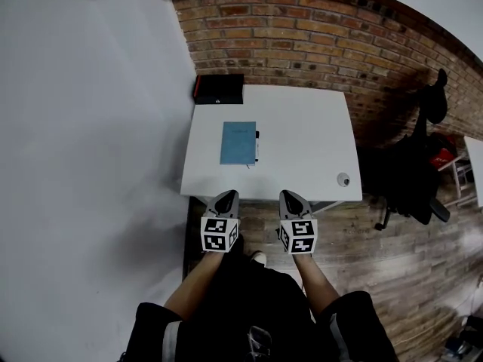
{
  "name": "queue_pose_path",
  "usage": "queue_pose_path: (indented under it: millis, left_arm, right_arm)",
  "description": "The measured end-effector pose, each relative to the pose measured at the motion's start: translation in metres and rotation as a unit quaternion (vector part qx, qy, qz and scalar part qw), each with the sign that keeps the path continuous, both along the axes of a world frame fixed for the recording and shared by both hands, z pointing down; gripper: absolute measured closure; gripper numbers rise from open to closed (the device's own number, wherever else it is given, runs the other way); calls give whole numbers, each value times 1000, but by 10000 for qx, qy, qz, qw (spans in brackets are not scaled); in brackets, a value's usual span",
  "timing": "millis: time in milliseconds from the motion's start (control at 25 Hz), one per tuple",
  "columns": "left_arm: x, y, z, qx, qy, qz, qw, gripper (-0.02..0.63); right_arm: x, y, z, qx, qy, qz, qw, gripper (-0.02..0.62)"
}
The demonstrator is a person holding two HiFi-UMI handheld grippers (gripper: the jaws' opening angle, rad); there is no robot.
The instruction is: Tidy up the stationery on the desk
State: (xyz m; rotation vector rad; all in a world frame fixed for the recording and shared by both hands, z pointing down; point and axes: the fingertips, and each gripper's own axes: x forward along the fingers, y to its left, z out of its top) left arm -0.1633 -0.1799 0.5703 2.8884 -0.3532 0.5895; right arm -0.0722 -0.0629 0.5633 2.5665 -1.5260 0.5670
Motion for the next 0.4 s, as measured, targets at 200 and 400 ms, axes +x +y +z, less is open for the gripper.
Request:
queue_pose_path:
  millis: [200,400]
  left_arm:
    - [-2,6,0,49,-87,14,9999,583]
    - [-5,8,4,84,-178,93,9998,583]
  right_arm:
    - [1,4,-3,50,-44,-12,10000,574]
    - [-2,5,-4,110,-96,44,9999,574]
